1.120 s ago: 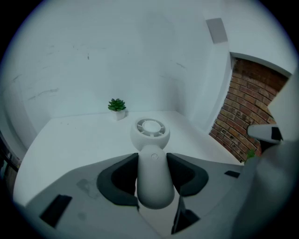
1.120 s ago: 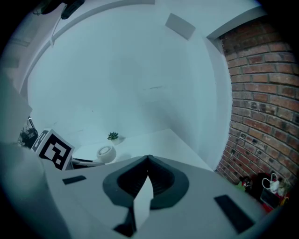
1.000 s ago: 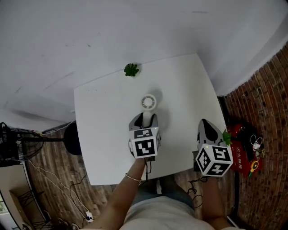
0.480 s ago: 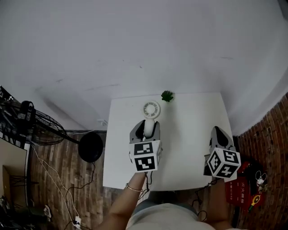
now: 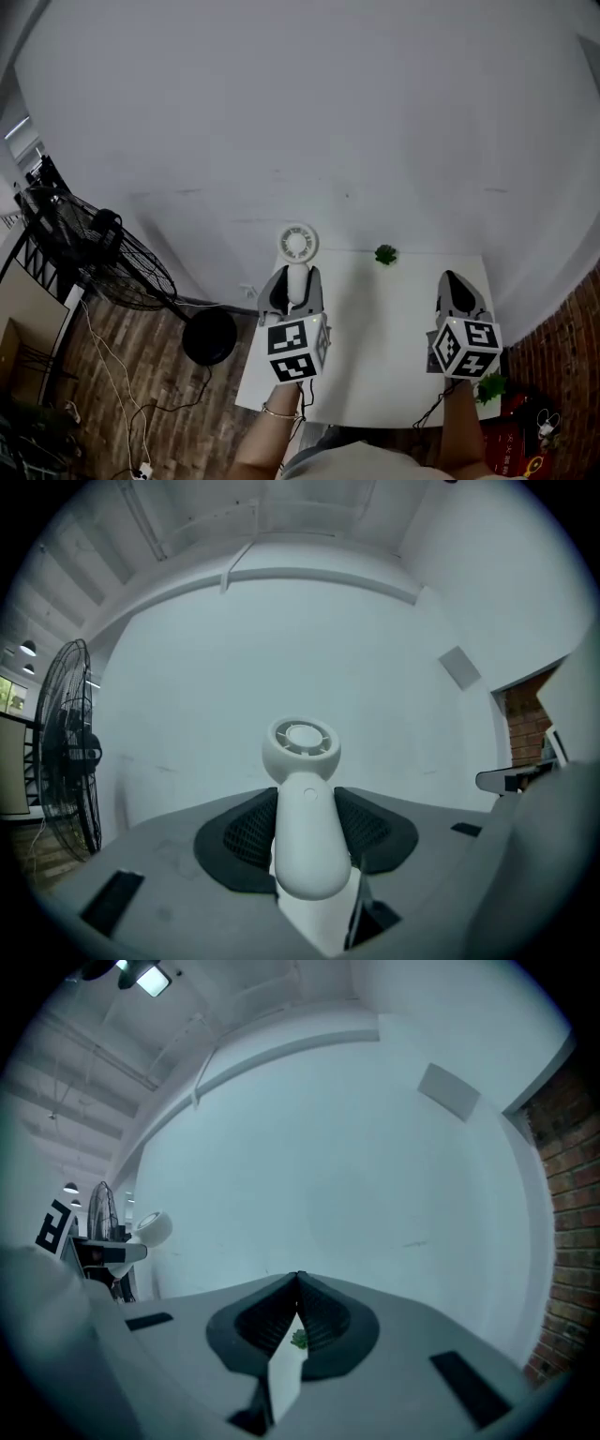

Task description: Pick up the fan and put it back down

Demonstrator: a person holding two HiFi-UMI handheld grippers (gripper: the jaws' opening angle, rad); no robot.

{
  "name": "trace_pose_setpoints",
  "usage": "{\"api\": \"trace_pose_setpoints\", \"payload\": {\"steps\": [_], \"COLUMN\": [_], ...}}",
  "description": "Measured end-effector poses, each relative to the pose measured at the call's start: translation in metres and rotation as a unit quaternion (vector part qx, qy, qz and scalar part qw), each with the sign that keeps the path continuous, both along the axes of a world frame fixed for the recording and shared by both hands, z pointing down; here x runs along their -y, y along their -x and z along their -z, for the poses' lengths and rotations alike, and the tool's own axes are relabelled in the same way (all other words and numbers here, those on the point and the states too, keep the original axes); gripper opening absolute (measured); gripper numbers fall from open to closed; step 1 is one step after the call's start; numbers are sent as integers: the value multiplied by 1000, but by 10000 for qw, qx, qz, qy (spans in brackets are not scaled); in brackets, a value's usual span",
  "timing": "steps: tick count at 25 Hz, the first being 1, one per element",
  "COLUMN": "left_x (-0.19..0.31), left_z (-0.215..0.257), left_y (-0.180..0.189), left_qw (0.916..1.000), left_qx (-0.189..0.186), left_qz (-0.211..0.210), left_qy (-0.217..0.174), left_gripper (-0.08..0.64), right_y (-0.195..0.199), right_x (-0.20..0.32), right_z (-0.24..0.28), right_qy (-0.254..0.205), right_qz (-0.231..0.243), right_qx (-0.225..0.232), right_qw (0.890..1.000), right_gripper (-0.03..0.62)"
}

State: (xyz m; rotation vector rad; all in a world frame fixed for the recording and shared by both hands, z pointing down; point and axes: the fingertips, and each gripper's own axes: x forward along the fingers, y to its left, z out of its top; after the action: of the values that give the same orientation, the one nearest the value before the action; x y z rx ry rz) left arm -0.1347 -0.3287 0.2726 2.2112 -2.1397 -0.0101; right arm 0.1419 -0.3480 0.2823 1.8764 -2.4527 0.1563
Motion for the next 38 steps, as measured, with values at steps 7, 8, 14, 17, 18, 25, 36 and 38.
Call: {"api": "trace_pose_setpoints", "payload": {"steps": [7, 8, 14, 17, 18, 25, 36, 38], "left_x": [-18, -20, -28, -28, -28, -16, 8, 11], "left_z": [24, 26, 25, 17, 15, -16, -104, -122], "left_y": [34, 38, 51, 51, 51, 41, 21, 18], "left_qw": [9993, 9991, 9989, 9992, 9992, 9993, 9922, 9898], "left_qx": [-2, -9, 19, -11, -21, -64, -195, -227], "left_qz": [275, 306, 403, 386, 381, 264, -74, -114], "left_qy": [-269, -278, -251, -140, -107, 261, 1229, 1403], "left_gripper": [190, 190, 190, 190, 190, 190, 189, 189], "right_y": [35, 39, 48, 49, 48, 35, 21, 20], "right_x": [0, 0, 1, 1, 0, 5, 20, 21], "right_z": [23, 24, 20, 14, 12, -15, -85, -99], "right_qy": [-221, -225, -159, -84, -55, 257, 1023, 1174], "right_qz": [312, 340, 409, 401, 391, 237, -38, -50], "right_qx": [42, 43, 63, 62, 56, 58, 98, 62], "right_qw": [9993, 9992, 9990, 9991, 9992, 9994, 9947, 9931], "right_gripper": [2, 2, 2, 2, 2, 2, 2, 2]}}
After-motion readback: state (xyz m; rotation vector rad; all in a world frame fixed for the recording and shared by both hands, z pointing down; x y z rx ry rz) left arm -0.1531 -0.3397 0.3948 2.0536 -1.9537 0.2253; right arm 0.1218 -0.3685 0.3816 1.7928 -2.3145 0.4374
